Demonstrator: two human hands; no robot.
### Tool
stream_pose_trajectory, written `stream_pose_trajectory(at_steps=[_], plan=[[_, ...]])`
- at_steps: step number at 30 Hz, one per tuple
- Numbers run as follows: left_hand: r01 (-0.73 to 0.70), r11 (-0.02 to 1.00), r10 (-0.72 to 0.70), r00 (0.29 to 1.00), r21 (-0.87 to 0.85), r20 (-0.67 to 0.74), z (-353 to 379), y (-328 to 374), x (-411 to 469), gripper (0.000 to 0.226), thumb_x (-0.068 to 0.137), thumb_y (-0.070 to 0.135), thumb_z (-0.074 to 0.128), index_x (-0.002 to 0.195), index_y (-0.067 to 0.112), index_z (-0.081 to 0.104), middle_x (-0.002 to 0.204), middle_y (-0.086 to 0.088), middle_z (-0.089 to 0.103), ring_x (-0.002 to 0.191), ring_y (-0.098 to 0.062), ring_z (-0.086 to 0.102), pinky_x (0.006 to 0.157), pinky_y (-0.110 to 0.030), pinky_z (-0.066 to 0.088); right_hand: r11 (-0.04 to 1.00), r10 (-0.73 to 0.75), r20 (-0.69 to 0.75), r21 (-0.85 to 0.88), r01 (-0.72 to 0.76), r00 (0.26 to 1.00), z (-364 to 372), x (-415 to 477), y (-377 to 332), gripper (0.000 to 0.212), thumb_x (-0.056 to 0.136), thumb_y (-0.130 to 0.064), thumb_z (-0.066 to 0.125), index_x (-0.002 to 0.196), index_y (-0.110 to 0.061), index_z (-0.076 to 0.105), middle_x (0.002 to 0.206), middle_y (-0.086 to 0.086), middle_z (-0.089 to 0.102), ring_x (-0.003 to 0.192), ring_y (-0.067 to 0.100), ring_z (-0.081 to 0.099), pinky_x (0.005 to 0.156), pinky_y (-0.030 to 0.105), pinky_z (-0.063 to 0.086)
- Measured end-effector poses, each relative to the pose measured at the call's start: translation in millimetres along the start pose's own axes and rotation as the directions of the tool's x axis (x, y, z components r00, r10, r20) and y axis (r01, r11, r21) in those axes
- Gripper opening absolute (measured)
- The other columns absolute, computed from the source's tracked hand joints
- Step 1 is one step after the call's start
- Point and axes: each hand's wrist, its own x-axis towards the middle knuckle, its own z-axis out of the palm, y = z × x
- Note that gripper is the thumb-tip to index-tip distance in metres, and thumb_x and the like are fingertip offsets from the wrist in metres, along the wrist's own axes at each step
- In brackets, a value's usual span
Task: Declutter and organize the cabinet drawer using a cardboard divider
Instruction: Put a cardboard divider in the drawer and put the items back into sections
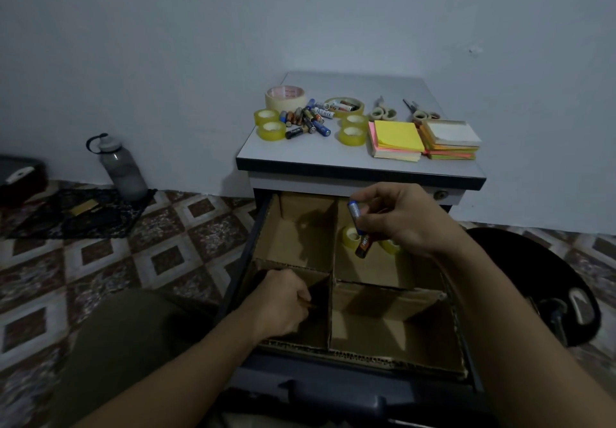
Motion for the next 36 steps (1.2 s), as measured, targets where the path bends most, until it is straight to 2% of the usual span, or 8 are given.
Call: stream_pose_trajectory(at_steps=[4,8,13,16,18,21,27,36], plan=[[0.055,0.987,-0.05,0.998,0.151,-0.032,6.5,5.9,11.1,0.011,0.089,0.012,0.065,0.08,0.013,0.071,0.089,-0.003,0.067,0.082,-0.017,0.064,0.075,-0.032,0.058,1.0,0.012,0.001,0.016,-0.012,1.0,3.0,2.1,8.4,0.029,0.086,-0.001,0.069,0.111,-0.016,0.066,0.09,0.004,0.069,0.079,0.013,0.071,0.064,0.019,0.056],[0.087,0.961,-0.067,0.994,0.264,-0.083,6.1,8.7,8.5,0.014,0.086,0.024,0.069,0.073,0.017,0.067,0.086,-0.002,0.067,0.079,-0.019,0.064,0.064,-0.031,0.054,1.0,0.016,0.004,0.019,-0.016,1.0,6.9,4.8,12.8,0.028,0.086,0.0,0.068,0.111,-0.014,0.066,0.087,0.004,0.069,0.072,0.007,0.069,0.06,0.016,0.054],[0.174,0.978,-0.172,0.985,0.118,-0.026,5.2,2.3,8.8,0.026,0.077,0.026,0.079,0.064,0.021,0.057,0.078,0.001,0.066,0.073,-0.015,0.065,0.059,-0.025,0.051,0.999,0.023,0.005,0.022,-0.023,1.0,7.3,4.8,13.5,0.027,0.087,0.0,0.067,0.111,-0.014,0.065,0.088,0.004,0.068,0.071,0.005,0.069,0.058,0.014,0.053],[0.242,0.965,-0.239,0.97,-0.106,0.04,6.7,3.5,11.8,0.023,0.076,0.014,0.08,0.063,0.013,0.061,0.077,-0.008,0.069,0.072,-0.023,0.07,0.066,-0.036,0.062,0.999,0.032,-0.01,0.013,-0.032,0.999,5.2,5.0,13.1,0.028,0.087,-0.002,0.068,0.111,-0.016,0.065,0.09,0.003,0.069,0.075,0.007,0.07,0.06,0.015,0.054],[0.327,0.894,-0.315,0.945,-0.307,0.088,6.5,4.7,13.4,0.023,0.077,0.003,0.079,0.061,0.007,0.062,0.071,-0.011,0.067,0.065,-0.024,0.07,0.07,-0.042,0.063,0.999,0.033,-0.017,0.014,-0.033,0.999,4.2,5.2,13.0,0.028,0.087,-0.002,0.068,0.111,-0.017,0.065,0.09,0.003,0.069,0.076,0.007,0.07,0.061,0.016,0.054],[0.391,0.779,-0.34,0.92,-0.491,0.193,4.6,8.5,10.6,0.019,0.082,-0.003,0.074,0.07,0.006,0.061,0.069,-0.01,0.06,0.057,-0.016,0.062,0.067,-0.029,0.058,0.999,0.041,-0.018,0.017,-0.041,0.999,3.4,5.9,12.6,0.028,0.087,-0.002,0.068,0.111,-0.017,0.066,0.09,0.002,0.069,0.076,0.009,0.07,0.062,0.018,0.055],[0.392,0.78,-0.309,0.919,-0.488,0.245,-1.3,5.4,5.7,0.016,0.084,0.002,0.074,0.091,0.014,0.066,0.095,-0.013,0.07,0.086,-0.019,0.07,0.07,-0.026,0.061,0.999,0.048,-0.017,0.026,-0.048,0.999,7.3,8.4,14.7,0.027,0.088,-0.002,0.067,0.11,-0.017,0.066,0.087,0.0,0.067,0.071,0.003,0.068,0.059,0.015,0.053],[0.328,0.79,-0.204,0.938,-0.519,0.282,-16.9,0.2,-1.5,0.02,0.092,0.024,0.07,0.104,0.009,0.071,0.1,-0.01,0.073,0.09,-0.019,0.073,0.075,-0.029,0.061,0.983,0.128,0.067,0.121,-0.135,0.99,28.2,14.5,18.7,0.035,0.089,0.004,0.063,0.119,-0.015,0.065,0.095,0.008,0.064,0.08,0.016,0.064,0.06,0.019,0.051]])
